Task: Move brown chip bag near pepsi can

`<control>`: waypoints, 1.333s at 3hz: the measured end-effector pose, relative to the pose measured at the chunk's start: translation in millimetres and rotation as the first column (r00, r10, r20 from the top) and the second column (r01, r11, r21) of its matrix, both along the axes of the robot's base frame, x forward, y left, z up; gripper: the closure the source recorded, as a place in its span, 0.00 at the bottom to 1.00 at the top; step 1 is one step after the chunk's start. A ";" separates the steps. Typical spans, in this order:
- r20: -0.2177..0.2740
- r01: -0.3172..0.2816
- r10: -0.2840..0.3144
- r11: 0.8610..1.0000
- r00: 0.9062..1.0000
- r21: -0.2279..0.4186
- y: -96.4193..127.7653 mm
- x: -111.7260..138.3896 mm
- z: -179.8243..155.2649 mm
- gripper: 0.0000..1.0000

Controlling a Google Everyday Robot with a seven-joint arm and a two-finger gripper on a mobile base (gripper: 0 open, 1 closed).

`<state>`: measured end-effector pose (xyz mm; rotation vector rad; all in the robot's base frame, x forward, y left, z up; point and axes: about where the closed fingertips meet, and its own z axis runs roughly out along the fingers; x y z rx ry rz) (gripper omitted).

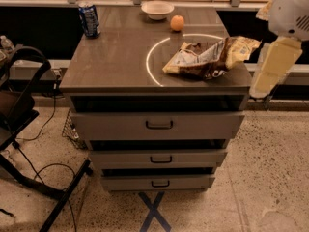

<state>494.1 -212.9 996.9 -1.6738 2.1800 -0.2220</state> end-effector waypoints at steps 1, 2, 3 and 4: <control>0.057 -0.016 0.018 0.999 0.998 -0.042 5.7 69.9 14.8 0.00; 0.037 0.017 -0.013 0.993 0.999 -0.116 18.1 154.4 8.7 0.00; 0.024 0.022 -0.019 0.992 1.000 -0.127 36.1 194.4 -0.6 0.00; -0.072 0.044 -0.056 0.987 0.996 -0.157 62.2 221.7 -57.3 0.00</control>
Offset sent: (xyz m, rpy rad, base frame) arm 0.2300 0.0196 0.0420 -0.1884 -0.0477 -0.0597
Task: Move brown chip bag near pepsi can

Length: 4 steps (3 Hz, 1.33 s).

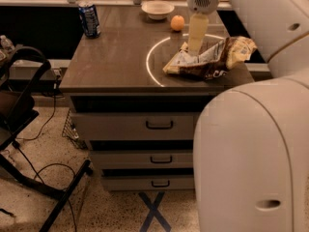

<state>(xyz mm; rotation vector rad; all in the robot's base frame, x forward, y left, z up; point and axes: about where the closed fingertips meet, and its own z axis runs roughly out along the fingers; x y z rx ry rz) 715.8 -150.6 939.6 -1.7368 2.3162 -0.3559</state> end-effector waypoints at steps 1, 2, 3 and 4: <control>-0.112 0.037 -0.040 0.999 0.993 -0.033 3.5 1.2 -57.3 0.00; -0.234 0.071 -0.081 0.996 0.969 -0.052 2.7 -14.1 -120.8 0.02; -0.203 0.065 -0.072 0.997 0.977 -0.040 5.3 -5.7 -118.2 0.24; -0.198 0.064 -0.071 0.997 0.978 -0.038 5.8 -4.2 -112.0 0.56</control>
Offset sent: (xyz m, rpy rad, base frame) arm -0.0658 -0.0053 -0.1804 -0.0885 0.4722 -0.1349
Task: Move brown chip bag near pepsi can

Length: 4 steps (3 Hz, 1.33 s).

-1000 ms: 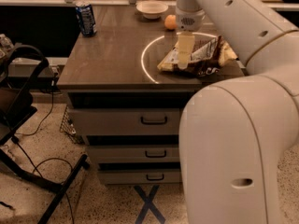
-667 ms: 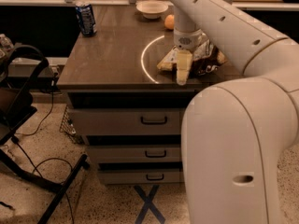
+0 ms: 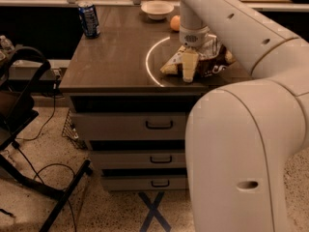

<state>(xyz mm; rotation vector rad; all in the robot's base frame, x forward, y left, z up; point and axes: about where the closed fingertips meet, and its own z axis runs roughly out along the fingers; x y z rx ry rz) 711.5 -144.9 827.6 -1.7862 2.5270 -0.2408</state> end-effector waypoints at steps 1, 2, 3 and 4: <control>0.000 0.000 0.000 1.000 1.000 0.000 0.0 0.0 7.6 0.87; 0.000 0.000 0.000 1.000 1.000 0.000 0.0 0.0 7.7 1.00; 0.000 0.000 0.000 1.000 1.000 0.000 0.0 0.1 8.6 1.00; 0.000 0.000 0.000 1.000 1.000 0.000 0.0 0.1 8.9 1.00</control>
Offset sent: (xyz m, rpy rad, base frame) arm 0.0000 0.0000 0.0073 0.0000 0.0000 0.0000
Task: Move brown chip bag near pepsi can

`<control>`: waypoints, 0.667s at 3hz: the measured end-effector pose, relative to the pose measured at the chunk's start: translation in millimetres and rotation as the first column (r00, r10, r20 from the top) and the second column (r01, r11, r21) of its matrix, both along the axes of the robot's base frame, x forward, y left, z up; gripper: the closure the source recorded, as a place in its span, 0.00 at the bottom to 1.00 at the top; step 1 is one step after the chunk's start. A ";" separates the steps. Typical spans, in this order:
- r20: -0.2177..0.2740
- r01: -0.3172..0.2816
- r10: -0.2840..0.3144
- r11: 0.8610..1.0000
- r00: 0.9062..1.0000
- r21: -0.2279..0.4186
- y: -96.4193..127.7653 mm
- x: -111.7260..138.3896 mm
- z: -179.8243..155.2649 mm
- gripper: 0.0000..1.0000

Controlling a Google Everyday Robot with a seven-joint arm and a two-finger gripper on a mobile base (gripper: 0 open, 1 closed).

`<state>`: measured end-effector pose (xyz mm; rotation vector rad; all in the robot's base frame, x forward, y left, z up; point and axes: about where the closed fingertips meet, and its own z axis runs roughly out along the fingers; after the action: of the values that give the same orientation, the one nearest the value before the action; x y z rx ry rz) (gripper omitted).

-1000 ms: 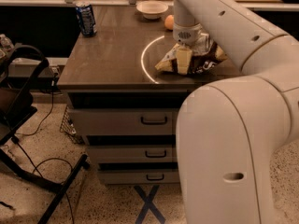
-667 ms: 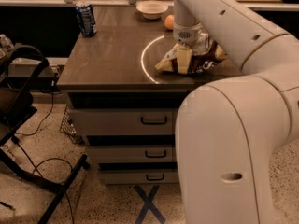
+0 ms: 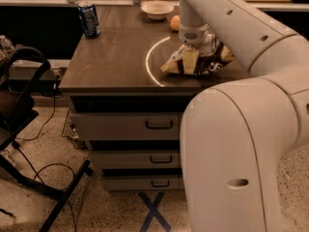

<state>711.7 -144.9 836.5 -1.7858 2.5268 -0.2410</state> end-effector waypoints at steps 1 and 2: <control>0.182 -0.074 0.074 0.997 0.981 -0.008 28.6 26.9 82.0 1.00; 0.338 -0.140 0.138 0.990 0.931 -0.020 55.4 44.4 155.4 1.00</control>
Offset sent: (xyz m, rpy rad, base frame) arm 0.0721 0.0804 0.2680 -0.0002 -0.4852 0.2135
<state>756.1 -89.5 991.9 -1.7367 2.1536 -0.4890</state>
